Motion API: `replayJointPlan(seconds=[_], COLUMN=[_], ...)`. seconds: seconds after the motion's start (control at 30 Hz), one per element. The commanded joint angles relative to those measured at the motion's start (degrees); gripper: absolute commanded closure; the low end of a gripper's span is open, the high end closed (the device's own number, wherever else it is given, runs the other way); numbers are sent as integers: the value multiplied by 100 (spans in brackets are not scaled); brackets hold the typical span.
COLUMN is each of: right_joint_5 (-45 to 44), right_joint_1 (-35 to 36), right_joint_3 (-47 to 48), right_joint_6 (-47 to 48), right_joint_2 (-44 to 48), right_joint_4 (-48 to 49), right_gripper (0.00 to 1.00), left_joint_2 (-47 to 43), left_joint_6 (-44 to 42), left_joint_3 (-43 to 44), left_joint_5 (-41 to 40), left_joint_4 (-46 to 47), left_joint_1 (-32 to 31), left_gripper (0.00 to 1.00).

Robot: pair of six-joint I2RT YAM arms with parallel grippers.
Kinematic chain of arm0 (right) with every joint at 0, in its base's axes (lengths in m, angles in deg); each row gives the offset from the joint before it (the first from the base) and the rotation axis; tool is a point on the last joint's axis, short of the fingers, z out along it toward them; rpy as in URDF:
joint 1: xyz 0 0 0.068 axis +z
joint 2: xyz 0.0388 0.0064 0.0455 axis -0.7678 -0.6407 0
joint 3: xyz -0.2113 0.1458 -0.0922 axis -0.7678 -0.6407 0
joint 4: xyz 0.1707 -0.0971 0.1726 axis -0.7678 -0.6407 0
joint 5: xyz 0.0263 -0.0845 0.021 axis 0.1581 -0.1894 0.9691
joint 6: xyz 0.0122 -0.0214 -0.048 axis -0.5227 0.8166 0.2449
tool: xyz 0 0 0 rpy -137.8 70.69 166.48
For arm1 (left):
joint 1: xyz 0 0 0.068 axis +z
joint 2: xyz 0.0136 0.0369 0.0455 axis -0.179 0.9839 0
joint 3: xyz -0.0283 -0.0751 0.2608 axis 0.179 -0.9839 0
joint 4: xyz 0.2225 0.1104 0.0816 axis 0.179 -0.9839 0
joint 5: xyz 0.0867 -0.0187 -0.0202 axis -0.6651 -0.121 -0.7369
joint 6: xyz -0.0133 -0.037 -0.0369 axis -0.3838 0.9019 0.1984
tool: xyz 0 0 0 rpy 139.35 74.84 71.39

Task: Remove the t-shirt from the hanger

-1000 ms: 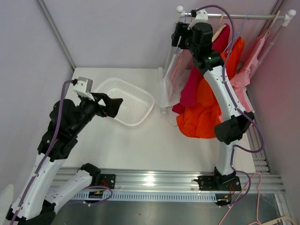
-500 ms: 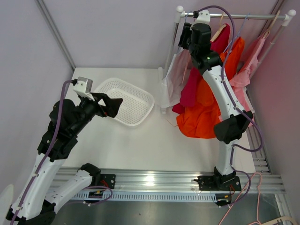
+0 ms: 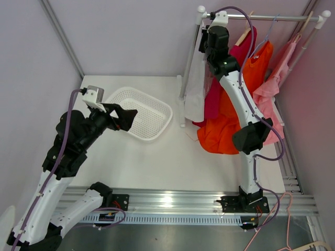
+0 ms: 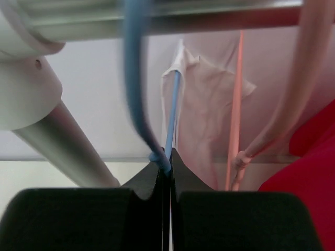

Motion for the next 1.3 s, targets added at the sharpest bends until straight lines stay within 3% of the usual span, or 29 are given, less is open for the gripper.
replayJointPlan(seconds=[0.0,0.33,0.5,0.6,0.77,0.97,1.07,1.1,1.13,1.2,1.27], right_joint_5=[-262,-543,-754,-1350,-3105,-3688,-4172,-4399,-4567,-4831,-4807], right_joint_1=[4,460,654,821,1304,2604,3237,3369,3684,3923,4029], right_joint_3=[267,328,206,-31,-1427,-3448,-3294,-2954,-2837,-2609,-2633], right_joint_6=[57,795,997,1042,183,-539,-1758,-2684,-3050,-3631,-4038], right_joint_2=[-66,478,848,1146,2121,3526,3582,3521,3503,3476,3528], right_joint_4=[373,1015,893,657,295,506,-563,-1472,-1837,-2601,-2703], right_gripper=[100,100,100,100,100,100,100,100,100,100,100], left_joint_2=[50,59,59,94,278,279,156,121,42,-72,-370], left_joint_6=[-86,-95,-86,-77,-60,-25,-182,-218,-218,-34,98], left_joint_3=[27,27,36,27,36,-227,-167,-131,-70,-139,-594], left_joint_5=[57,57,83,110,338,1076,850,604,193,-117,-845], left_joint_4=[83,56,65,117,206,749,699,576,453,294,381], left_joint_1=[-39,-39,-39,-39,-30,-214,-828,-1091,-1668,-2242,-3200], left_gripper=[0,0,1,0,0,0,1,1,1,1,1])
